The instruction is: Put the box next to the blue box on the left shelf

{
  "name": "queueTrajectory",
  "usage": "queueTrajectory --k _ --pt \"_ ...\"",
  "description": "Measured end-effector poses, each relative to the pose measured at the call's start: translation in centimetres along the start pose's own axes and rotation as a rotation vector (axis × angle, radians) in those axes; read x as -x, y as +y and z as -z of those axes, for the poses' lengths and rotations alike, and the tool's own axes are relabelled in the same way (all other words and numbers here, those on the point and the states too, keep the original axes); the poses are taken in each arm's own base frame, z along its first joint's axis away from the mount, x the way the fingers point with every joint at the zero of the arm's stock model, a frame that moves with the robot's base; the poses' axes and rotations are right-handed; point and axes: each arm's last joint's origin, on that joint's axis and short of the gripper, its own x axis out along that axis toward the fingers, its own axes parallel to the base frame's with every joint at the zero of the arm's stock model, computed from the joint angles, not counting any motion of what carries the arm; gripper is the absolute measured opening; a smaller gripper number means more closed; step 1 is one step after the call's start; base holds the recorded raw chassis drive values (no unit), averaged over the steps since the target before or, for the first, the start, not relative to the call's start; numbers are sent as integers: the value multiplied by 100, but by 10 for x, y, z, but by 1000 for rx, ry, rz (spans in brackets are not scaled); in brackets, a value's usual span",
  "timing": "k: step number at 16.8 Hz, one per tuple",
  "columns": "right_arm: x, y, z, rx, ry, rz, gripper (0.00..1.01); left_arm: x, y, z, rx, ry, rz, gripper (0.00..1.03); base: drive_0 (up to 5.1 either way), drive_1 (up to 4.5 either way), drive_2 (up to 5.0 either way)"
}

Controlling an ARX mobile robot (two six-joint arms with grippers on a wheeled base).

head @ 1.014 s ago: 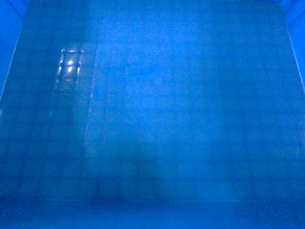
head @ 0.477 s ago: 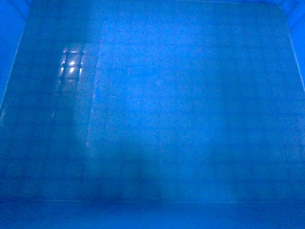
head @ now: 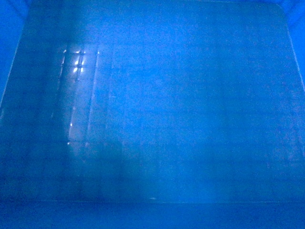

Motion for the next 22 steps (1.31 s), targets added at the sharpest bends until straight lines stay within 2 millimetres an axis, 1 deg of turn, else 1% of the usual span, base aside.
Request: queueTrajectory --k 22 --pt "0 0 0 1 1 0 17 0 0 0 -2 2 0 20 -502 240 240"
